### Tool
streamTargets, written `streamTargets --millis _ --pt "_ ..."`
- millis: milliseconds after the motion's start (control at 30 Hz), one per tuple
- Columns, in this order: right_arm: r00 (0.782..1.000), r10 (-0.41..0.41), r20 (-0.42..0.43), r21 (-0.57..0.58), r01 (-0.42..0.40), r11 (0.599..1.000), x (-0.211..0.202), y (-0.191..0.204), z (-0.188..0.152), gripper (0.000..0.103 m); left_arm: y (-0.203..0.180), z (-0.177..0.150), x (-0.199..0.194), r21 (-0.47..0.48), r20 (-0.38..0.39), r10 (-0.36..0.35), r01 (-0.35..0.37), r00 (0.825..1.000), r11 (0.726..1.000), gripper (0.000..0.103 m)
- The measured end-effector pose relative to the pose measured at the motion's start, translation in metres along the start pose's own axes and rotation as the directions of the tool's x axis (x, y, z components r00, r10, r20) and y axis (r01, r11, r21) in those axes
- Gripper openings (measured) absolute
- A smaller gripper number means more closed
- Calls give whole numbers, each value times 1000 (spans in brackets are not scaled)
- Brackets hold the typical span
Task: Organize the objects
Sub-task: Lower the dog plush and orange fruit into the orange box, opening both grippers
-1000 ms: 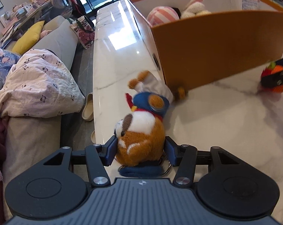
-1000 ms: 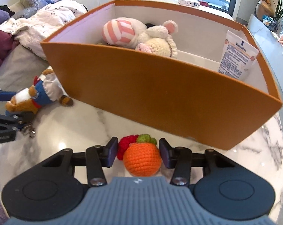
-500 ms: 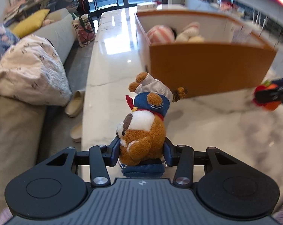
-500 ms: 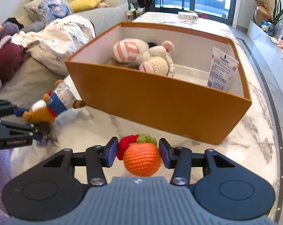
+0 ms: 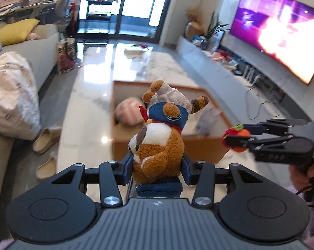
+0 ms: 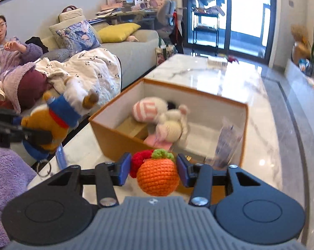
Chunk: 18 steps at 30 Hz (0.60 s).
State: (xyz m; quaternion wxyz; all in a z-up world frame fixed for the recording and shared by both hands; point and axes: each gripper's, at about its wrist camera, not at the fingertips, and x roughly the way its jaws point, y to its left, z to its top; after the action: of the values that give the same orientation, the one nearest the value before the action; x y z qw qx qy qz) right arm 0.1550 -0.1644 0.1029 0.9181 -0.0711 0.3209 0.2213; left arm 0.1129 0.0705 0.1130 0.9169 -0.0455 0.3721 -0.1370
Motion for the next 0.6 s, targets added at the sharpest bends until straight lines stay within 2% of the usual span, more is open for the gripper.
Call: streamTargets --millis 133,233,300,367,467,600 --pt "999 -30 23 -66 32 997 1 -15 21 50 -10 35 25 6 -11 -53 53 999 999 53" --pt "998 -44 35 -106 48 993 11 -27 37 50 -11 60 60 -24 -41 -62 61 997 998 53" --pt "998 -61 30 -123 64 990 23 -37 48 50 -10 74 88 -64 -61 -63 59 996 996 53" --pt "998 -63 23 -127 66 990 36 -48 57 50 -8 84 114 -108 -75 -95 86 993 990 53" --pt "999 -52 5 -133 52 990 55 -63 65 50 -1 92 153 -194 -95 -136 116 986 974 53" --pt "996 -91 -20 -185 86 979 81 -75 71 50 6 96 199 -271 -144 -191 147 971 951 53"
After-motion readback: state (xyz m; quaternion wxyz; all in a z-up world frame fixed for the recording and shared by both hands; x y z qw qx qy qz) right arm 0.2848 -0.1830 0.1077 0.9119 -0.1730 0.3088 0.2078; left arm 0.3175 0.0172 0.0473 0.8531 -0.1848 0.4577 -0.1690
